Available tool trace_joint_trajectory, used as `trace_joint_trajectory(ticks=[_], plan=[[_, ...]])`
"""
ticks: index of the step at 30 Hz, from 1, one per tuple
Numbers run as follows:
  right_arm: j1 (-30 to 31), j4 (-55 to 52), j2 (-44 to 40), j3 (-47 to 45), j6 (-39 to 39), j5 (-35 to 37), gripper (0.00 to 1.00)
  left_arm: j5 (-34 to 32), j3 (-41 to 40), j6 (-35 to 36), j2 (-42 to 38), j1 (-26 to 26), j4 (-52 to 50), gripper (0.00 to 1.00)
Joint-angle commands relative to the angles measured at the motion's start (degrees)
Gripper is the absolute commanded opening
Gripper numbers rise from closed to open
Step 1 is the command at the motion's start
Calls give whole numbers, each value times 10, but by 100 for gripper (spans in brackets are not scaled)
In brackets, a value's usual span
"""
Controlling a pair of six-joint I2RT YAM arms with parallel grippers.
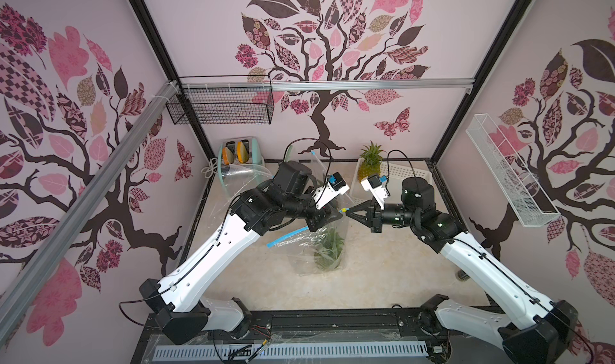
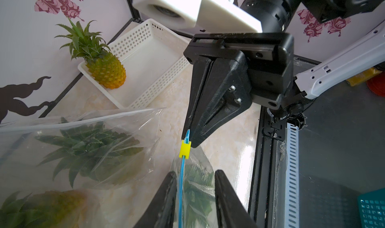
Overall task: Open the zip-top bag and take out the pineapple
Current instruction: Unzip the zipper on the zipper food storage bag.
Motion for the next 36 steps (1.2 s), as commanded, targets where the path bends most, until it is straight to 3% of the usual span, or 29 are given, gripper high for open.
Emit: trace_joint_trajectory(ticks=[1, 17, 36], plan=[[3, 19, -2, 11, 8, 0, 0, -4, -3, -2, -5, 2, 16, 34], [3, 41, -1, 9, 25, -6, 0, -14, -47, -4, -27, 12, 65, 32], [3, 46, 4, 10, 27, -11, 0, 48, -33, -1, 11, 14, 71, 32]])
